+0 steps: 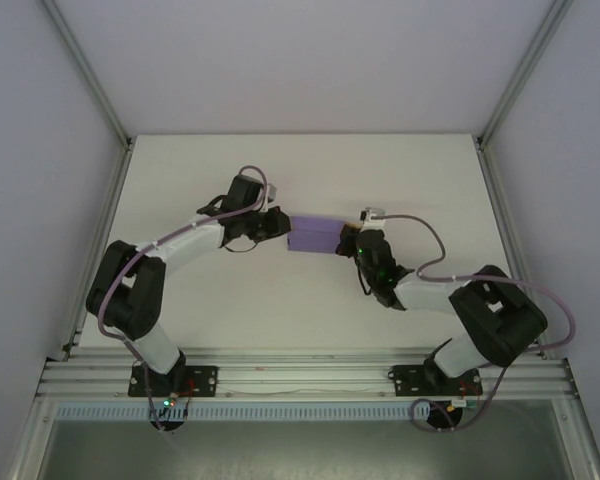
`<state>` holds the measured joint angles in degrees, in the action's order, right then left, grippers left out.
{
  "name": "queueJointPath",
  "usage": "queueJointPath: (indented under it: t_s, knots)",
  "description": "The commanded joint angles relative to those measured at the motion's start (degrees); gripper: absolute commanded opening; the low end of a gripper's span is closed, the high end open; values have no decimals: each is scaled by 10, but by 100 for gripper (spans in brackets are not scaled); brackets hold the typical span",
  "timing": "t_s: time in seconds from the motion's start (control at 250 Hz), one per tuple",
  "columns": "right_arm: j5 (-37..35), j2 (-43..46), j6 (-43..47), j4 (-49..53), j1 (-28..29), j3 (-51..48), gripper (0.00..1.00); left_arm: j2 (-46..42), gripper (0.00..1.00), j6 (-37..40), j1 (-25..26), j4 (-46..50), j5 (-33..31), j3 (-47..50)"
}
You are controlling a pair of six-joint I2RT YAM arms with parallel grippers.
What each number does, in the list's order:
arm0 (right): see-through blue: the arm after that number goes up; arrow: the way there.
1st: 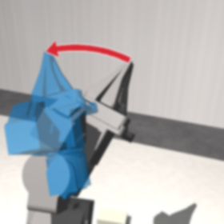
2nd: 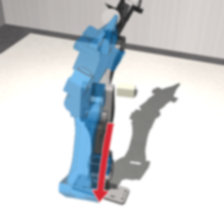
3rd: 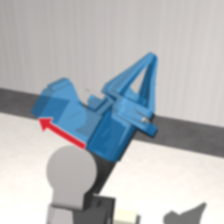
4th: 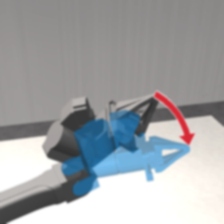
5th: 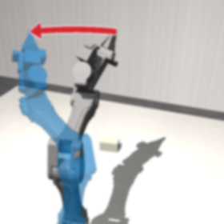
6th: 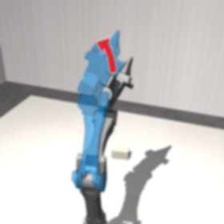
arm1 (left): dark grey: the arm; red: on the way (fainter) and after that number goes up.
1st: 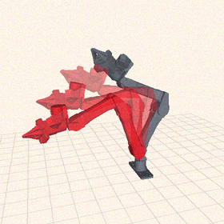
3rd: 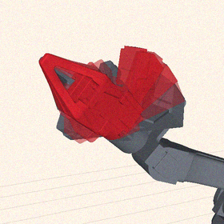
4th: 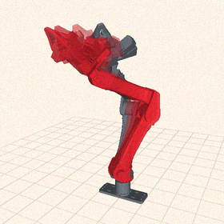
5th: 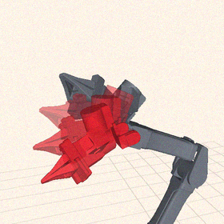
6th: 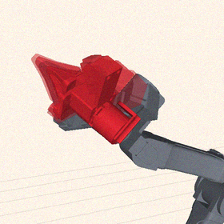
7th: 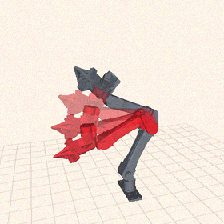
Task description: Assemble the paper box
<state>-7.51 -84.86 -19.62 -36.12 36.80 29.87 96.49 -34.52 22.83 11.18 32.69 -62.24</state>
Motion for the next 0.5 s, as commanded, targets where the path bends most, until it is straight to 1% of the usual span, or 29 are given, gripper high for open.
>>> queueJointPath:
  t_s: [0.0, 0.04, 0.088, 0.144, 0.156, 0.192, 0.252, 0.364, 0.424, 0.496]
  knots:
    - [30, -9, 10, 305, 5, 16, 7, 52, 22, 12, 5, 133, -53, 15]
    - [19, 2, 11, 338, 5, 44, 10, 49, 24, 18, 5, 143, -56, -3]
    - [6, 11, 12, 374, 4, 81, 14, 47, 29, 25, 5, 153, -59, -26]
    - [-2, 15, 18, 409, 2, 121, 18, 45, 31, 26, 6, 159, -60, -52]
    - [-4, 16, 19, 415, 2, 129, 19, 45, 32, 39, 6, 161, -61, -58]
    - [-9, 16, 19, 430, 0, 152, 23, 44, 34, 44, 6, 164, -62, -74]
    - [-7, 12, 23, 447, -3, 185, 27, 41, 35, 50, 6, 168, -62, -97]
    - [-12, -1, 30, 469, -9, 232, 36, 30, 47, 57, 5, 170, -70, -125]
    - [-20, -6, 31, 480, -13, 254, 38, 21, 49, 60, 6, 172, -75, -131]
    - [-20, -7, 38, 489, -19, 273, 42, 12, 53, 64, 5, 181, -90, -136]
